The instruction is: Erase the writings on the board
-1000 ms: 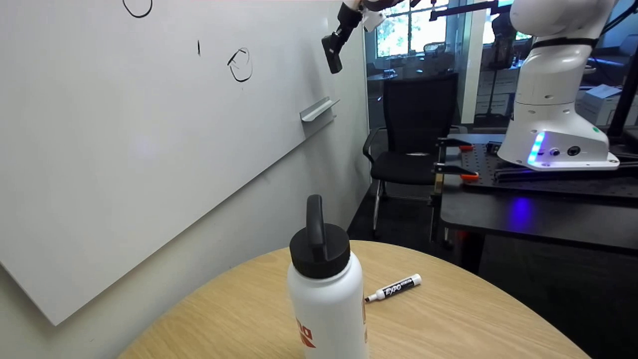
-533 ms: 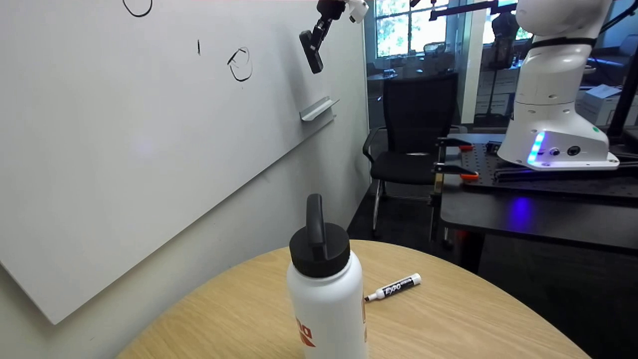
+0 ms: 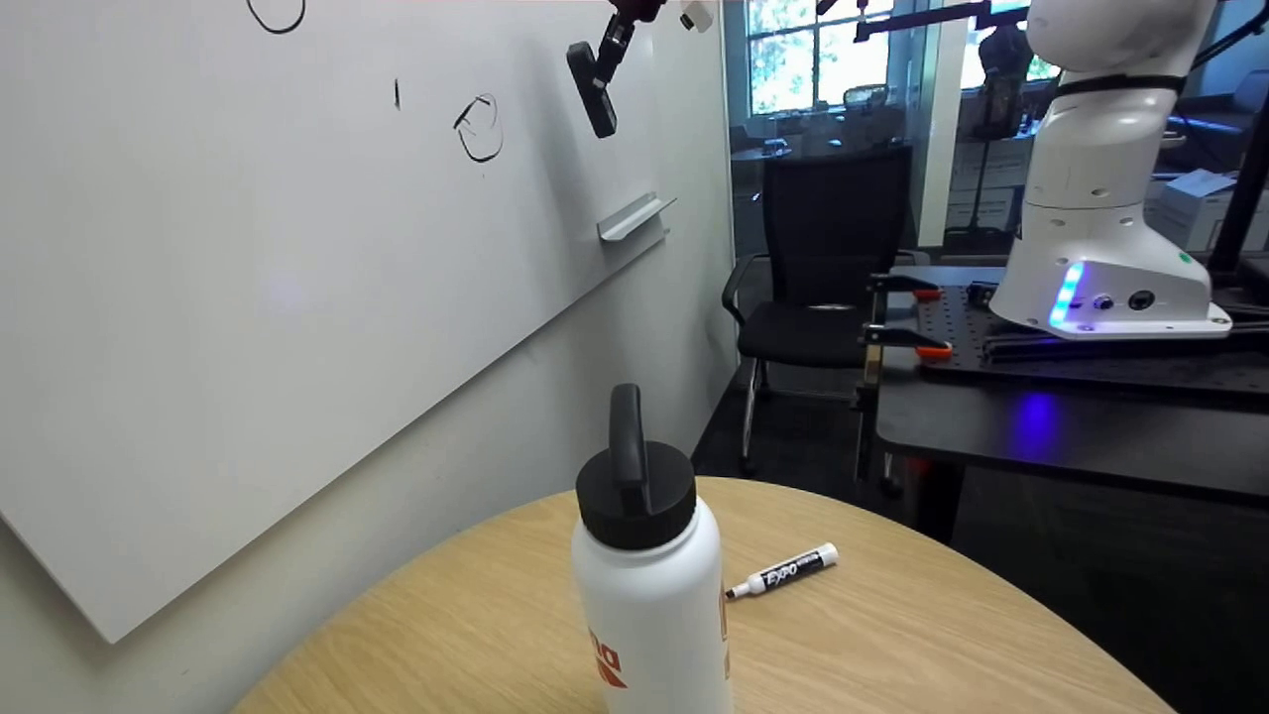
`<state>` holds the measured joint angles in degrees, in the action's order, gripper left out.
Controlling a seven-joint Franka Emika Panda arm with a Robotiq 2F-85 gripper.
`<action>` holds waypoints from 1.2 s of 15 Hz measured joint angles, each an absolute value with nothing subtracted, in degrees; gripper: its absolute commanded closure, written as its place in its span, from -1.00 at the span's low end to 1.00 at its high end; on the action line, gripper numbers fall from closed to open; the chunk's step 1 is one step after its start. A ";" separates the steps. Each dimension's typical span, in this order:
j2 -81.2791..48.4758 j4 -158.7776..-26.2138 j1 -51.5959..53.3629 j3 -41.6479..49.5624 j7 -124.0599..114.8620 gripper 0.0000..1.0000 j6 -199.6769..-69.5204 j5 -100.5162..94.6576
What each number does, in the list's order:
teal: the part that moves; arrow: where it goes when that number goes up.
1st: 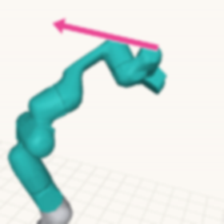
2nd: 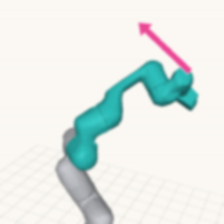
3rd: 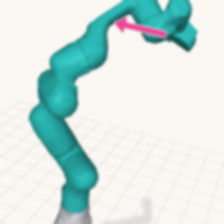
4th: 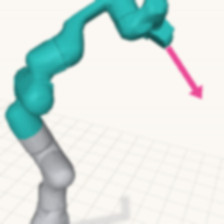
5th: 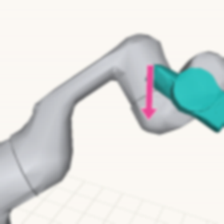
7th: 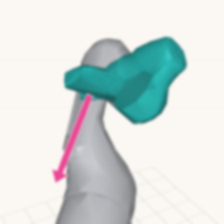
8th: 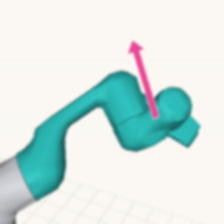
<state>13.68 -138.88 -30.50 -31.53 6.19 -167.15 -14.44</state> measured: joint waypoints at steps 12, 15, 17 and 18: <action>13.70 -134.19 -30.01 -37.58 0.39 0.44 -154.27 -14.67; 13.42 -130.03 -22.19 -33.71 -8.44 0.44 -148.06 -21.96; 12.81 -127.97 -17.70 -30.46 -14.49 -0.06 -147.38 -27.07; 12.29 -127.19 -16.25 -29.42 -16.54 -0.06 -147.38 -28.71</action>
